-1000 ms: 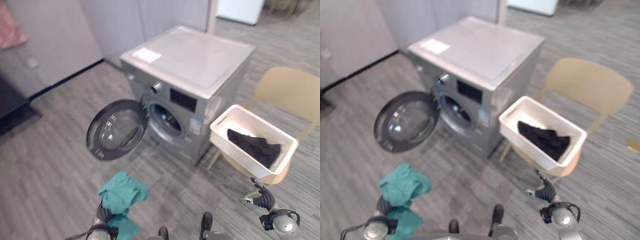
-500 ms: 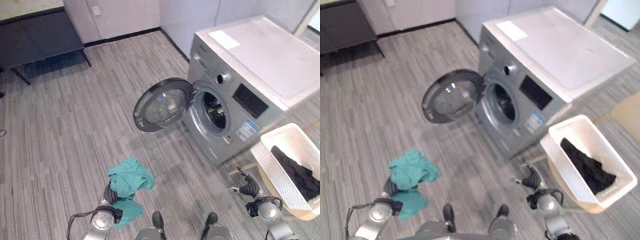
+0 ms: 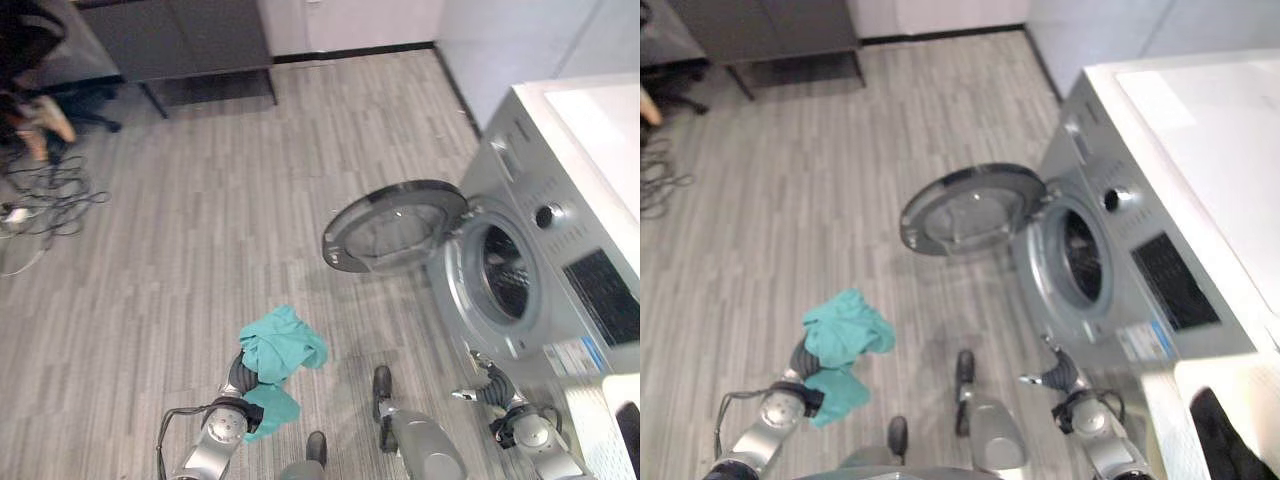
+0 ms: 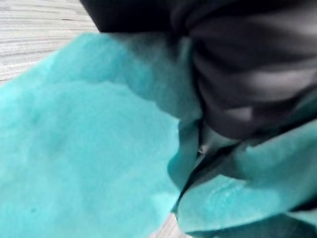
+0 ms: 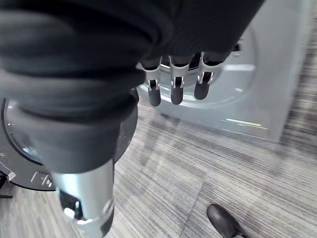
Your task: Grab the laundry basket,head to the washer,open it,put in the laundry and shut it.
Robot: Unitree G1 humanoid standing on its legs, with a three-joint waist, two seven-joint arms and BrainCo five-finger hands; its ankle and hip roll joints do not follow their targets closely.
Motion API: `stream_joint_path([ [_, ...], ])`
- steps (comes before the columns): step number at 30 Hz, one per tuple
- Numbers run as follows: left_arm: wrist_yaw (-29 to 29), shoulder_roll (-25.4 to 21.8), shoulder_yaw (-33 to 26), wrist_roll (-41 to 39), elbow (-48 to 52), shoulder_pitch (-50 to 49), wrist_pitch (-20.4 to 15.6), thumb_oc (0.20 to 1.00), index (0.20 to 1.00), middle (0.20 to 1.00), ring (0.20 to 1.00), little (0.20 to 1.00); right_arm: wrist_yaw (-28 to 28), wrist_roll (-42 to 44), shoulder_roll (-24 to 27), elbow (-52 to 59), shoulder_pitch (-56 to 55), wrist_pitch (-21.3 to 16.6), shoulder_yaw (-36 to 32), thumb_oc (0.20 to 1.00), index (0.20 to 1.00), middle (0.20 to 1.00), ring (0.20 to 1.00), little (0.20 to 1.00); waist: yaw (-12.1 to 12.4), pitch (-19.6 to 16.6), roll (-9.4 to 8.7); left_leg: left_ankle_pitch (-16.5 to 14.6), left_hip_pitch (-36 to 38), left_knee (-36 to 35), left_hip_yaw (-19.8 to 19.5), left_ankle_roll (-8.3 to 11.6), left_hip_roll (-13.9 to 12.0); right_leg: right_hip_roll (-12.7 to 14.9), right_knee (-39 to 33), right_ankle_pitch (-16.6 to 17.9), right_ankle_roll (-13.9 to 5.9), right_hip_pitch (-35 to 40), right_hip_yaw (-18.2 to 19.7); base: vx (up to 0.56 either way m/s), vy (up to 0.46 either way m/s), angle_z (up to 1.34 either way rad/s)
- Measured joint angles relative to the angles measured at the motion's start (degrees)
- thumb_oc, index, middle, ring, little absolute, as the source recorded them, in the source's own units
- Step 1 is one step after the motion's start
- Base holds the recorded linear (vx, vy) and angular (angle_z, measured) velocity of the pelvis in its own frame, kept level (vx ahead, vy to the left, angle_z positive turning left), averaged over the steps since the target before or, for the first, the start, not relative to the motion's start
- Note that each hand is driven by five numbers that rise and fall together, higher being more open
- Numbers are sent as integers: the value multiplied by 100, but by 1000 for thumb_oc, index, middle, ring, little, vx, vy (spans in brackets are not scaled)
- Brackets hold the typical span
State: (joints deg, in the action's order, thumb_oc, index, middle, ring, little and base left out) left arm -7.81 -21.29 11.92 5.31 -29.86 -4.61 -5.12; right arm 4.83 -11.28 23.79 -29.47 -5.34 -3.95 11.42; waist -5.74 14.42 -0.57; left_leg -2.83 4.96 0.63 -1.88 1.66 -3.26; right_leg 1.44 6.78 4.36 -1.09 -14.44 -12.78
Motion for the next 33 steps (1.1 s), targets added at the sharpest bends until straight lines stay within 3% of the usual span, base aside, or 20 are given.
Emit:
stream_joint_path([
  [3,69,12,-2,-4,1,-56,19,200,200,200,200,200,-1,3,13,10,250,-15,-29,1000,1000,1000,1000,1000,22,-11,-78,94,-286,938,311,222,-1,-49,-264,-115,150,381,-41,158,-75,31],
  [4,95,13,3,-4,1,-98,20,200,200,200,200,200,3,3,17,14,315,-19,-32,1000,1000,1000,1000,1000,42,-12,-107,47,-356,1212,437,236,-30,-65,-330,-65,212,508,-4,237,-47,-38],
  [5,138,42,9,-4,21,-111,15,200,200,200,200,200,10,4,112,63,413,-59,-32,1000,1000,1000,1000,1000,115,-39,-157,-164,-611,1709,612,369,-26,-142,-598,-45,463,802,183,230,-47,-37],
  [6,141,42,9,-4,21,-60,13,200,200,200,200,200,11,4,131,56,417,-52,-30,1000,1000,1000,1000,1000,115,-35,-185,-217,-753,1754,670,334,-17,-170,-714,-40,474,887,227,324,-13,-49],
  [7,143,31,-9,-4,21,10,9,200,200,200,200,200,11,6,107,28,403,-16,-9,1000,1000,1000,1000,1000,177,-33,-330,-271,-755,1301,817,273,65,-172,-920,92,573,1025,343,120,15,-33],
  [8,157,-5,7,-3,50,40,15,200,200,200,200,200,25,7,76,-9,404,-11,21,1000,1000,1000,1000,1000,125,-73,-388,-137,-994,884,748,340,54,-255,-1127,51,532,1263,433,266,52,-53],
  [10,157,-29,11,-2,52,68,12,200,200,200,200,200,27,5,57,-74,389,-8,53,1000,1000,1000,1000,1000,190,-99,-464,163,-1201,301,706,350,7,-363,-1153,7,546,1355,606,267,100,-58],
  [11,155,-34,16,-2,48,112,15,200,200,200,200,200,33,5,17,-185,379,2,50,1000,1000,1000,1000,1000,274,-104,-486,488,-1471,-52,426,349,-47,-487,-1153,-12,544,1419,856,247,133,-84],
  [16,144,-30,131,-4,-6,82,21,200,200,200,200,200,66,3,-11,-353,243,9,35,1000,1000,1000,1000,1000,415,-145,-408,870,-1787,-127,-65,277,-187,-614,-1151,-194,638,1780,1516,274,225,-89],
  [18,149,-10,188,-3,-2,89,17,200,200,200,200,200,117,3,24,-428,166,10,29,1000,1000,1000,1000,1000,390,-230,-241,878,-1677,-123,-50,216,-234,-621,-1149,-258,541,1873,1657,277,272,-55],
  [19,148,20,303,-2,-9,112,22,200,200,200,200,200,144,4,39,-530,40,22,11,1000,1000,1000,1000,1000,270,-323,-75,946,-1379,-206,105,126,-246,-548,-1130,-478,407,2051,1780,341,366,-34],
  [21,150,33,383,-1,-8,126,16,200,200,200,200,200,144,4,-1,-529,-36,12,14,1000,1000,1000,1000,1000,246,-348,-75,992,-1150,-216,439,-46,-29,-275,-650,-806,106,1995,1824,256,293,-35],
  [23,148,-93,476,3,2,236,21,200,200,200,200,200,138,4,-77,-396,-70,-3,36,1000,1000,1000,1000,1000,135,-415,-176,739,-1028,-190,736,-312,330,136,285,-1316,-158,1594,1880,157,238,-44],
  [25,121,-197,435,3,51,242,24,200,200,200,200,200,122,3,-174,-341,89,11,45,1000,1000,1000,1000,1000,181,-428,-187,800,-975,-258,1221,-399,361,233,1067,-1453,-340,1082,1911,107,173,-94],
  [26,107,-285,372,3,72,273,23,200,200,200,200,200,124,3,-243,-158,170,4,51,1000,1000,1000,1000,1000,189,-434,-212,741,-971,-257,1555,-418,382,341,1480,-1453,-374,700,1768,95,127,-121],
  [28,91,-443,302,3,71,297,35,200,200,200,200,200,119,2,-361,114,266,-16,84,1000,1000,1000,1000,1000,176,-438,-226,647,-897,-299,1850,-493,422,581,1798,-1432,-421,368,1285,124,143,-110],
  [29,89,-467,336,3,109,424,36,200,200,200,200,200,111,-1,-383,142,196,6,127,1000,1000,1000,1000,1000,68,-425,-287,508,-747,-298,2000,-338,431,628,1746,-1402,-479,325,1085,216,232,-135],
  [30,76,-515,284,2,133,363,35,200,200,200,200,200,102,-8,-433,151,227,-1,296,1000,1000,1000,1000,1000,85,-451,-365,412,-523,-415,2378,-343,410,682,1667,-1363,-541,238,590,211,144,-158],
  [32,82,-570,189,3,205,328,43,200,200,200,200,200,62,-18,-485,123,265,-25,468,1000,1000,1000,1000,1000,139,-470,-398,137,-473,-377,2852,-87,350,698,1520,-1340,-537,-61,-402,176,94,-141],
  [33,94,-619,238,12,333,293,46,200,200,200,200,200,21,-28,-470,77,270,7,480,1000,1000,1000,1000,1000,182,-479,-424,83,-472,-352,2968,-73,347,710,1421,-1318,-499,-151,-959,148,-19,-88],
])
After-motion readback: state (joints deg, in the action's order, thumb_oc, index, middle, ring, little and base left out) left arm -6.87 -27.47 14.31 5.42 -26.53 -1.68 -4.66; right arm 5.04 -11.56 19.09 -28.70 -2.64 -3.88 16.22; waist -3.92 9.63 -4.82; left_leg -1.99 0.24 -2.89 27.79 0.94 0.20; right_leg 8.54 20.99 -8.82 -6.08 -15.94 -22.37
